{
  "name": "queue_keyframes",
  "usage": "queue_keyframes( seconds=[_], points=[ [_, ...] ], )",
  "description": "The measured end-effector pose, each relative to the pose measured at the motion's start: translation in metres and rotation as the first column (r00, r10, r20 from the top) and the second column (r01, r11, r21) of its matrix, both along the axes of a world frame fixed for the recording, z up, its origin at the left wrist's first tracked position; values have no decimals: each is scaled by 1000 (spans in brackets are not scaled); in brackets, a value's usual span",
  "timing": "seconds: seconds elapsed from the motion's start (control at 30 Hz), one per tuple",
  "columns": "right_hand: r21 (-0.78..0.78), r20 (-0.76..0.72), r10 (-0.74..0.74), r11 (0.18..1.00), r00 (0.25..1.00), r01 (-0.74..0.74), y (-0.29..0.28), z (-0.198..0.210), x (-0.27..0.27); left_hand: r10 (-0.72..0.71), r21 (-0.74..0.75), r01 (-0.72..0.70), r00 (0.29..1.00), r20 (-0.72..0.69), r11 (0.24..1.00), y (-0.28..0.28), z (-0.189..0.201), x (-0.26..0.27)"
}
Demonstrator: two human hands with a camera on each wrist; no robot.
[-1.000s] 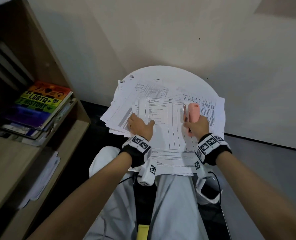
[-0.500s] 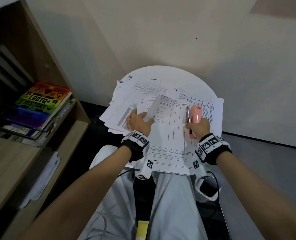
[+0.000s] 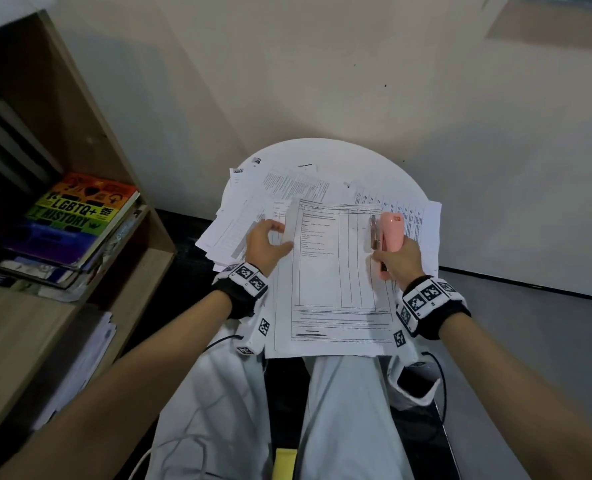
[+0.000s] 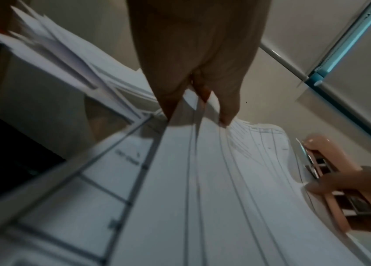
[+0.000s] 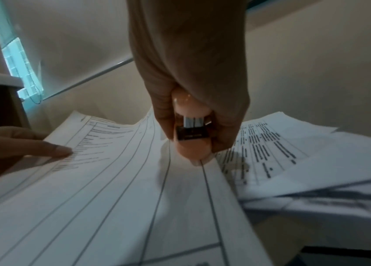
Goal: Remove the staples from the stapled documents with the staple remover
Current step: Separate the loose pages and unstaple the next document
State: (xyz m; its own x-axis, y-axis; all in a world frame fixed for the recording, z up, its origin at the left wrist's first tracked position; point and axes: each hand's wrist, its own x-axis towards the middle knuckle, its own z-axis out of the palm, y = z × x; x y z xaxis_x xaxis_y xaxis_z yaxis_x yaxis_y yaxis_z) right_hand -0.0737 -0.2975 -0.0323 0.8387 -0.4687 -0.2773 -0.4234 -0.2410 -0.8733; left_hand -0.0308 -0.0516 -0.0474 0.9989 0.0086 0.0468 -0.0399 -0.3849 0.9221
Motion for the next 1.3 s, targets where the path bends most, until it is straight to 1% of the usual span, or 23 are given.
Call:
queue_keyframes(
  seconds=[0.1,0.13,0.17,0.2,0.23,0.27,0.3,0.37,0.47,0.53,0.6,0.67,0.77,0.83,0.87,0.9,1.0,1.1,1.17,1.23,1.3],
  points=[
    [-35,-10,56,998,998,-56,4,1,3,-151,-74,144,984,-98,987,1,1,0],
    [-51,-19,62,997,998,-63,6,1,4,-186,-52,182,977,-106,982,-3,1,-2],
    [-74,-36,50,996,998,-52,8,-1,7,-190,44,195,975,-112,980,-7,0,-2],
    [-99,-58,30,994,998,-35,11,-2,8,-152,202,174,981,-120,964,-13,-1,-3],
    [-133,-85,2,991,996,-14,13,-6,11,-78,367,118,989,-122,923,-18,-2,-5],
    [-166,-117,-22,986,993,2,15,-9,11,18,475,50,990,-137,879,-23,-1,-9],
    [-193,-153,-36,981,988,6,17,-12,12,107,513,-9,981,-163,858,-28,2,-12],
    [-232,-200,-40,973,979,-8,19,-15,13,220,501,-80,949,-227,862,-38,7,-17],
    [-242,-219,-35,970,975,-19,20,-14,13,313,490,-118,888,-337,863,-43,16,-13],
    [-230,-218,-36,973,975,-16,19,-13,12,314,506,-72,856,-411,859,-36,19,-4],
    [-217,-213,-50,976,976,2,19,-13,11,269,525,3,856,-441,851,-26,17,1],
    [-192,-200,-65,981,978,26,20,-15,10,224,493,3,889,-400,870,-19,9,3],
    [-143,-180,-104,987,978,78,19,-15,9,161,417,-28,945,-286,909,-20,3,-7],
    [-98,-165,-135,988,977,120,17,-15,9,209,378,-114,953,-220,919,-19,3,-13],
    [-78,-161,-146,988,976,135,16,-16,9,244,346,-164,949,-200,924,-19,2,-14],
    [-61,-157,-154,987,975,146,15,-17,9,250,313,-181,948,-198,933,-18,2,-15],
    [-43,-160,-163,987,974,158,14,-17,10,149,199,-103,962,-229,974,-16,4,-14],
    [-37,-168,-156,988,973,152,15,-17,9,109,39,-103,958,-266,994,-16,6,-12],
    [9,-170,-144,989,975,148,14,-14,7,50,-1,-52,974,-221,999,-17,4,-12],
    [109,-128,-120,985,985,134,14,-8,3,-5,-51,-3,989,-146,999,-13,5,-12],
    [170,-46,-72,982,996,78,13,7,-3,-40,-187,24,996,-80,982,-5,13,-9]
  ],
)
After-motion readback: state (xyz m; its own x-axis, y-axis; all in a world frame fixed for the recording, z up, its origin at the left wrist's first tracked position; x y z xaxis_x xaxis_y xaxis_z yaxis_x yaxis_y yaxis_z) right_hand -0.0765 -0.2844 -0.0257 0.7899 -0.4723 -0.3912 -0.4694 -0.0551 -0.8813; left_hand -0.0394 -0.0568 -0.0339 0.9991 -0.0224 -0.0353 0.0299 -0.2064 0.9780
